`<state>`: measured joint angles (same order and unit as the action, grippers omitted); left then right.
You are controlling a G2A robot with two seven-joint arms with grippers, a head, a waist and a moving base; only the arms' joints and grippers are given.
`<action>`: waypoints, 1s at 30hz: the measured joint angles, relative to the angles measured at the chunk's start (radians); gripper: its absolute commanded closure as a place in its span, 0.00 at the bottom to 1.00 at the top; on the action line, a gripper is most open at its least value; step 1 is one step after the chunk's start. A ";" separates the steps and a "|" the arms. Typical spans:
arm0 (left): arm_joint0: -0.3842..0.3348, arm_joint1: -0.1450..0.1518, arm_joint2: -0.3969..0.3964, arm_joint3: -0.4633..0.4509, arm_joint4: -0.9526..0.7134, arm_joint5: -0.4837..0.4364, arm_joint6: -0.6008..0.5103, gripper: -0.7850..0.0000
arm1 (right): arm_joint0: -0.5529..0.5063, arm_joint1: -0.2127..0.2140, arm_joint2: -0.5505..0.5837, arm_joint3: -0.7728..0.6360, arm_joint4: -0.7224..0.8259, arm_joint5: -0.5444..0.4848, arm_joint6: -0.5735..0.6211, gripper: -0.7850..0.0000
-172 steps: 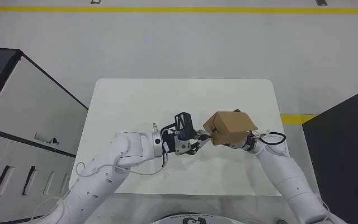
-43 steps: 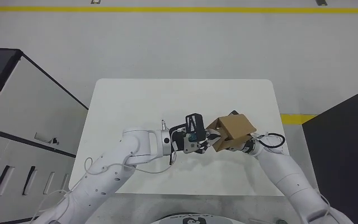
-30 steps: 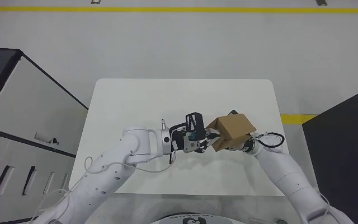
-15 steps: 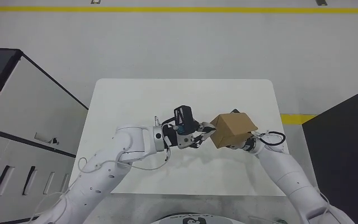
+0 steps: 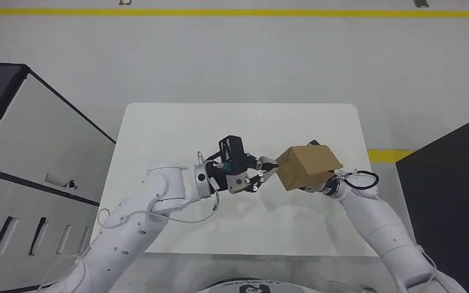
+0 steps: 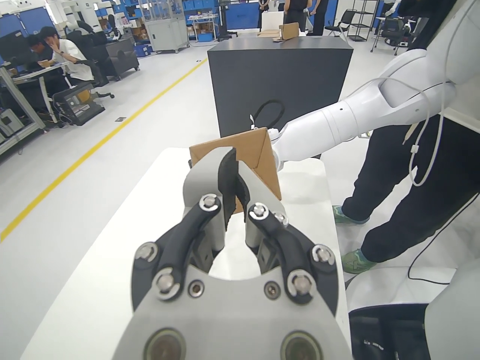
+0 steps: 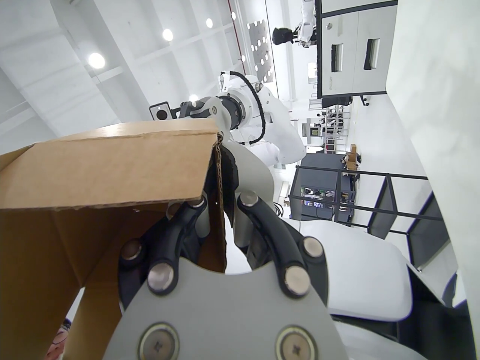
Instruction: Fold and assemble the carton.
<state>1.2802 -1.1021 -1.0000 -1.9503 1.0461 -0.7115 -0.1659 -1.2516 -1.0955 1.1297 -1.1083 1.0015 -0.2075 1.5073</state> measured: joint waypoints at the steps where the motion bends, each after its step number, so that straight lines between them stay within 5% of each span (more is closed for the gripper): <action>1: -0.005 -0.002 0.006 0.007 -0.001 0.002 0.009 0.00 | 0.000 0.000 0.000 0.000 0.000 0.000 0.000 1.00; 9: 0.000 0.005 -0.055 0.028 -0.012 0.006 0.034 0.00 | -0.010 0.002 0.008 -0.009 -0.030 0.012 -0.045 1.00; 16: 0.061 0.020 -0.144 0.012 0.043 0.042 0.044 0.00 | -0.103 0.036 0.078 -0.221 -0.251 0.257 -0.536 1.00; 19: 0.084 0.024 -0.160 -0.001 0.040 0.045 0.036 0.00 | -0.142 0.045 0.100 -0.335 -0.313 0.328 -0.637 1.00; 30: 0.094 0.025 -0.172 0.000 0.051 0.059 0.035 0.00 | -0.153 0.043 0.094 -0.346 -0.296 0.352 -0.667 1.00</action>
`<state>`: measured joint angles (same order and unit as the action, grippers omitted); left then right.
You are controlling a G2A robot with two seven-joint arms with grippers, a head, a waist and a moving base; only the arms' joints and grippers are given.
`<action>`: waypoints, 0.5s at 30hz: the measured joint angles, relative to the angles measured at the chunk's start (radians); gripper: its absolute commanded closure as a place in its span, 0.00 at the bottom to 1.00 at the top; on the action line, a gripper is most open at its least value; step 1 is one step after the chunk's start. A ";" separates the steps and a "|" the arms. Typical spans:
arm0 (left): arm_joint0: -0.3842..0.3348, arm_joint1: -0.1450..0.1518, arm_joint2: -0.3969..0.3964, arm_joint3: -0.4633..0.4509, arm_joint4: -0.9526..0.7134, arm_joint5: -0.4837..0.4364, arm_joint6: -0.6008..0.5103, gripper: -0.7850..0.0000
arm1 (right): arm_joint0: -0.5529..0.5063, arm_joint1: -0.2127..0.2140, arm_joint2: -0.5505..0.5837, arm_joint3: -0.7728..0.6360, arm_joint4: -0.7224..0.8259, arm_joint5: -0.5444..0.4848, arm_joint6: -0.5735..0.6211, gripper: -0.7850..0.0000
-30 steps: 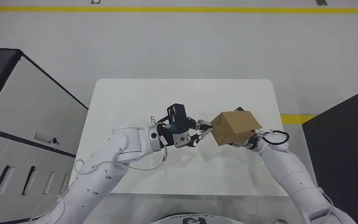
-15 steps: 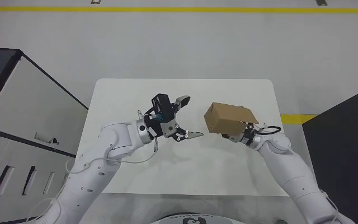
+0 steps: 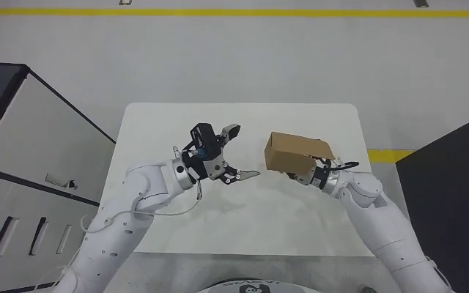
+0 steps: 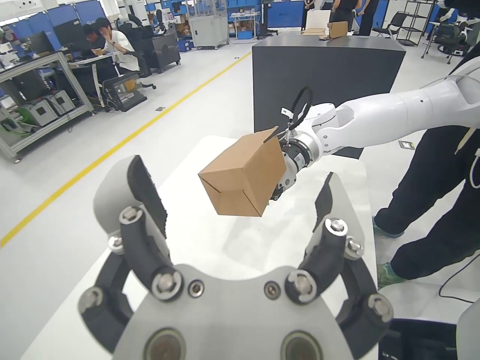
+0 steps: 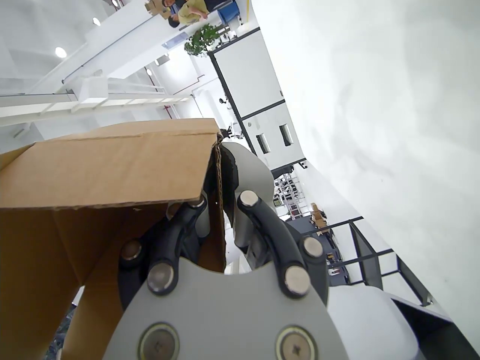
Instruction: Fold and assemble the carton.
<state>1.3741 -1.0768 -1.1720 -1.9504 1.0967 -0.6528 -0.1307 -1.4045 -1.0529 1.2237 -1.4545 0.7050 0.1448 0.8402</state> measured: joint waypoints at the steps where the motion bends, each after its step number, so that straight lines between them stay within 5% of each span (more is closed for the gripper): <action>1: 0.006 0.002 -0.013 0.001 0.013 0.006 -0.001 0.00 | -0.010 0.001 0.001 -0.026 -0.013 0.029 -0.043 1.00; 9: 0.064 0.018 -0.109 0.010 0.069 0.007 0.012 0.00 | -0.112 0.003 0.024 -0.266 -0.050 0.288 -0.397 1.00; 15: 0.109 0.028 -0.170 0.017 0.094 0.009 0.011 0.00 | -0.153 0.002 0.018 -0.389 -0.082 0.403 -0.546 1.00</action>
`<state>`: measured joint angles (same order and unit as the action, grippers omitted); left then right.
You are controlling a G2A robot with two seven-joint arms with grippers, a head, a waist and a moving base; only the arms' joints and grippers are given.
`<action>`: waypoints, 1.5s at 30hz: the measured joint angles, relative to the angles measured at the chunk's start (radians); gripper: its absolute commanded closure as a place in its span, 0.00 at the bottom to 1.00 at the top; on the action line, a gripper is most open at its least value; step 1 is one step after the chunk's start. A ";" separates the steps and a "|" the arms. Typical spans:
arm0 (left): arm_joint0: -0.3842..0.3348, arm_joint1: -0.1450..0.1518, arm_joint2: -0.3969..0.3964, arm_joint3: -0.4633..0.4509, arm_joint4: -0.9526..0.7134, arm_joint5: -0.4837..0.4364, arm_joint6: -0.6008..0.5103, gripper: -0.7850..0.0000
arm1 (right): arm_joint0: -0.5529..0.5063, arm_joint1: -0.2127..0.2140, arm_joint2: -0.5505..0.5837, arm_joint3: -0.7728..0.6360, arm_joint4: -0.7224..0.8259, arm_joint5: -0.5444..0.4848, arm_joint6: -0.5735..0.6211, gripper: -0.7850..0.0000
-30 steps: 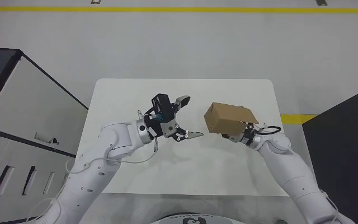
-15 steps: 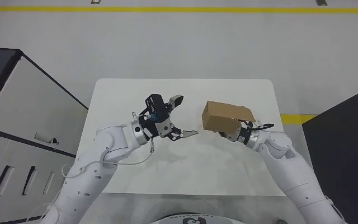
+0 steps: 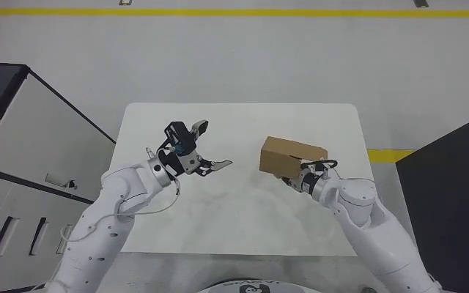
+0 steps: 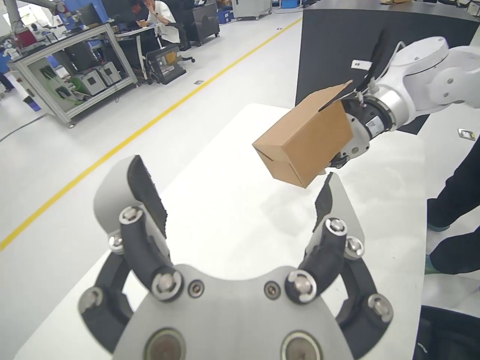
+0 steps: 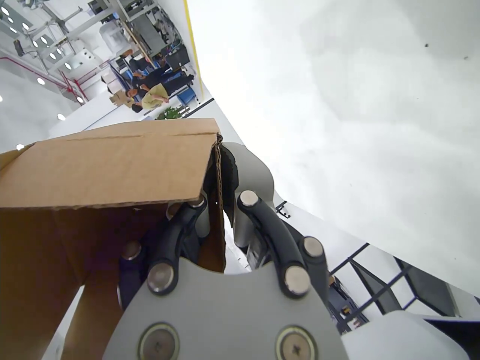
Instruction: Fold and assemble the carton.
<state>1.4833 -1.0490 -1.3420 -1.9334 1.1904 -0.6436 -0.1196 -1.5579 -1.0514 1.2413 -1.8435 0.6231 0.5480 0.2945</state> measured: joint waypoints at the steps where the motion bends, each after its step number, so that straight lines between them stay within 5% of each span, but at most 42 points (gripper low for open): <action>1: 0.006 0.001 -0.003 0.001 0.000 -0.004 -0.004 0.00 | -0.002 0.000 -0.002 -0.012 -0.004 0.010 -0.008 1.00; 13: 0.015 0.003 -0.016 0.000 0.058 0.045 -0.019 0.00 | -0.010 -0.001 -0.013 -0.026 -0.022 0.021 -0.024 1.00; 22: 0.057 0.012 -0.141 0.073 0.045 0.112 0.008 0.00 | -0.047 -0.039 -0.058 -0.203 0.092 0.327 -0.470 1.00; 28: 0.070 0.011 -0.143 0.085 0.031 0.119 0.023 0.00 | -0.036 -0.077 -0.117 -0.254 0.180 0.405 -0.783 1.00; 39: 0.070 0.011 -0.143 0.085 0.032 0.119 0.023 0.00 | -0.040 -0.078 -0.129 -0.261 0.158 0.388 -0.770 1.00; 45: 0.070 0.011 -0.143 0.085 0.032 0.119 0.023 0.00 | -0.057 -0.100 -0.170 -0.283 0.140 0.431 -0.932 1.00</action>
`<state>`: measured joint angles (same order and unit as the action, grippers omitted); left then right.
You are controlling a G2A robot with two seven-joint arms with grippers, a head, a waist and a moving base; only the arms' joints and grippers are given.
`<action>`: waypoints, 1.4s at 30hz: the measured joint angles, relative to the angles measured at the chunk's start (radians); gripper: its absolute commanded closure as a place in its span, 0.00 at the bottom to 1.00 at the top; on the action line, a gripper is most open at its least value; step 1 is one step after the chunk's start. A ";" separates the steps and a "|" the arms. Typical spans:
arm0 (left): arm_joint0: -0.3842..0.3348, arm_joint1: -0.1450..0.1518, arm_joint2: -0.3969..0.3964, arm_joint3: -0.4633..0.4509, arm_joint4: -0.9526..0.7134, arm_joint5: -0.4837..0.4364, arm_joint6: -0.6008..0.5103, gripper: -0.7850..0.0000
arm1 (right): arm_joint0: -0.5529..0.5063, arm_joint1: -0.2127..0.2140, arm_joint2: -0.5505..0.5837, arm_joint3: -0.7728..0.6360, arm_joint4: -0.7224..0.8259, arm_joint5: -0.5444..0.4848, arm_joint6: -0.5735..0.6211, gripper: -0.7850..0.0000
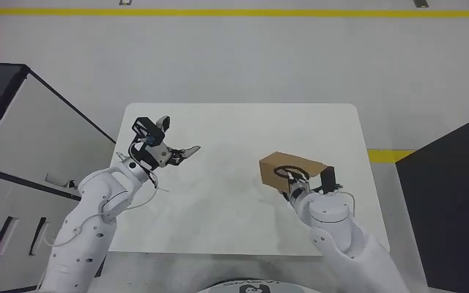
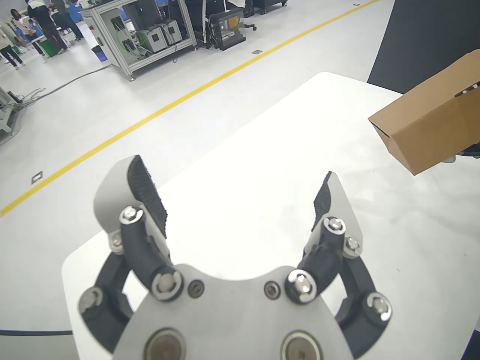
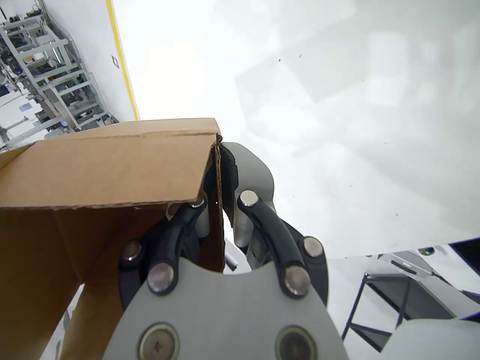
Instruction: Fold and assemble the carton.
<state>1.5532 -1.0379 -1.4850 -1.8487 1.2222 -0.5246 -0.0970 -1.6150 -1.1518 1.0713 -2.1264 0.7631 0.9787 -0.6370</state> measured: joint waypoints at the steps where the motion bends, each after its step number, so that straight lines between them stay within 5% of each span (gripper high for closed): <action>1: 0.000 0.000 0.000 0.000 0.000 0.000 0.000 0.00 | -0.002 -0.009 -0.006 0.001 0.020 0.014 -0.055 1.00; 5: 0.000 0.000 0.000 0.000 0.000 0.000 0.000 0.00 | 0.003 -0.039 -0.028 0.018 0.074 0.016 -0.197 1.00; 24: 0.000 0.000 0.000 0.000 0.000 0.000 0.000 0.00 | 0.027 -0.086 -0.023 0.090 -0.021 0.031 -0.168 1.00; 30: 0.000 0.000 0.000 0.000 0.000 0.000 0.000 0.00 | 0.043 -0.068 -0.040 0.082 -0.138 0.033 -0.022 1.00; 42: 0.000 0.000 0.000 0.000 0.000 0.000 0.000 0.00 | 0.109 0.063 -0.050 0.091 -0.622 0.034 0.506 1.00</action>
<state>1.5533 -1.0379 -1.4850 -1.8487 1.2222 -0.5246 -0.0970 -1.5059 -1.0885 1.0217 -2.0350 0.1412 1.0123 -0.1308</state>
